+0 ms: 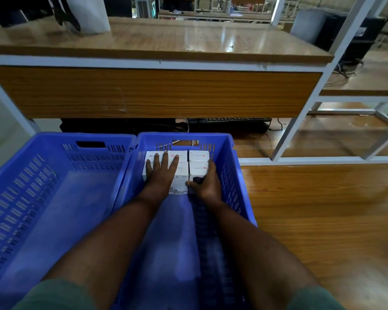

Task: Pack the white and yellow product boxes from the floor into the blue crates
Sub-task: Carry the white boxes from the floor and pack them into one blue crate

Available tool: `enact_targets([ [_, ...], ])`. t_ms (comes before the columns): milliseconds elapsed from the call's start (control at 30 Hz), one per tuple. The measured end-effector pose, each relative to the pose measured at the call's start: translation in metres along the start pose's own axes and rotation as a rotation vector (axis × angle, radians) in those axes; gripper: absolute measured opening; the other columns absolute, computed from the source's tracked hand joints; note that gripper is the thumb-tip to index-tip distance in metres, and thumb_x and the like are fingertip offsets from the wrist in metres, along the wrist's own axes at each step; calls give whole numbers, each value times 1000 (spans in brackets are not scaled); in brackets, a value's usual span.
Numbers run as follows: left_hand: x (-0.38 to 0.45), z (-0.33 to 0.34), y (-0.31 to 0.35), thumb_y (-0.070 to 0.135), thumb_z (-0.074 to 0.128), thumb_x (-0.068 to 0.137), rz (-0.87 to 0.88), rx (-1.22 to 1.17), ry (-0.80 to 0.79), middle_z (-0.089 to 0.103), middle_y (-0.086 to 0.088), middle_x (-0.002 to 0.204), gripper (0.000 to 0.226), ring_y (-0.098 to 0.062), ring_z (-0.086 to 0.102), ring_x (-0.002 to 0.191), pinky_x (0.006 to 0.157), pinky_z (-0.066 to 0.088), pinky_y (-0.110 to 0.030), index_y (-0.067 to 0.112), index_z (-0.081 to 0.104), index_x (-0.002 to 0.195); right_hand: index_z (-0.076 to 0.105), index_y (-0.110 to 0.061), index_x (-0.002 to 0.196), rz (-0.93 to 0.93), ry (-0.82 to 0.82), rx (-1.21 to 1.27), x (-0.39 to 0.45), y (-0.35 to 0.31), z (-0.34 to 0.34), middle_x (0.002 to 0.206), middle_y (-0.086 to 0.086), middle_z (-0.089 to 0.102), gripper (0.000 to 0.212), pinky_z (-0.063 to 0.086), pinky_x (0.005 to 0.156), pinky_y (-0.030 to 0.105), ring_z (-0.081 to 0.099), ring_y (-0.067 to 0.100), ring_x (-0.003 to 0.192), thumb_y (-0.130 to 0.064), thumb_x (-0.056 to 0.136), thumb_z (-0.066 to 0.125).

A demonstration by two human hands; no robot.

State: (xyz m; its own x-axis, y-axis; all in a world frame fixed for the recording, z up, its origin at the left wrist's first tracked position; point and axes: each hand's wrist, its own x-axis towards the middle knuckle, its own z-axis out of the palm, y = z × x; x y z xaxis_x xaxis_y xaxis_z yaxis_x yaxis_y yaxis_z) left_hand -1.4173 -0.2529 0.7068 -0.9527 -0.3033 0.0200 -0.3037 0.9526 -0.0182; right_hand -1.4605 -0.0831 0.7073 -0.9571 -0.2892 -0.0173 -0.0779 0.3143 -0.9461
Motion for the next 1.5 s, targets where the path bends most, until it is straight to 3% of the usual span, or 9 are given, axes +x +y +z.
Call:
enact_targets([
  [233,-4,-9,1,-1,67,85,-10,1,-48,-12,-12,168,109,-40,-11,154,122,-3,-60,28,-7,161,22,-40,155,25,7,-43,6,1,3,146,1,48,112,56,87,32,59,22,127,-10,72,91],
  [367,-10,-17,0,15,76,84,-21,-35,-70,-19,-9,168,115,-33,-14,155,121,-3,-63,30,-8,160,-2,-32,162,12,10,-202,2,-4,0,169,9,8,140,34,118,46,28,35,150,-26,64,97],
  [500,-21,-29,-3,36,83,77,24,-2,-26,-21,-12,167,124,-32,-15,155,121,-4,-62,24,-8,161,0,-16,163,24,13,-317,0,-18,-8,170,17,7,142,19,127,47,12,35,157,-37,62,97],
  [667,-37,-62,-6,41,73,78,61,-70,140,25,-11,163,86,-31,17,153,122,18,-52,18,35,151,59,-12,134,-281,182,-433,-27,-55,-12,134,10,61,53,42,109,38,55,31,127,-27,86,73],
  [767,-57,-80,-13,33,69,76,114,-274,343,61,-4,126,46,-29,52,127,105,38,-42,21,61,120,74,-22,105,-392,183,-283,-65,-83,-4,109,-6,73,18,55,86,32,68,11,96,-20,91,63],
  [900,-98,-109,-29,29,65,81,119,-543,369,70,-1,111,27,-25,61,110,95,49,-43,23,67,108,76,-17,102,-501,84,-168,-110,-109,13,102,-5,73,16,50,69,13,68,3,83,-12,91,64],
  [1167,-230,-146,-71,25,63,81,-63,-713,646,72,2,92,25,-19,67,89,86,54,-38,17,70,105,73,-21,95,-639,-153,88,-212,-164,25,87,-9,72,13,53,68,27,67,7,75,-13,95,63],
  [1300,-337,-145,-78,14,68,88,-242,-814,803,72,-2,97,25,-13,68,93,87,51,-21,12,69,113,72,-21,96,-748,-449,120,-275,-185,29,81,-14,70,16,45,65,12,65,-4,73,-6,96,67],
  [1500,-515,-90,-67,10,67,93,-623,-816,864,68,11,97,19,-11,68,87,79,57,-34,15,66,112,74,-16,98,-601,-944,301,-394,-163,91,80,-8,73,11,50,70,20,67,1,75,-9,95,66],
])
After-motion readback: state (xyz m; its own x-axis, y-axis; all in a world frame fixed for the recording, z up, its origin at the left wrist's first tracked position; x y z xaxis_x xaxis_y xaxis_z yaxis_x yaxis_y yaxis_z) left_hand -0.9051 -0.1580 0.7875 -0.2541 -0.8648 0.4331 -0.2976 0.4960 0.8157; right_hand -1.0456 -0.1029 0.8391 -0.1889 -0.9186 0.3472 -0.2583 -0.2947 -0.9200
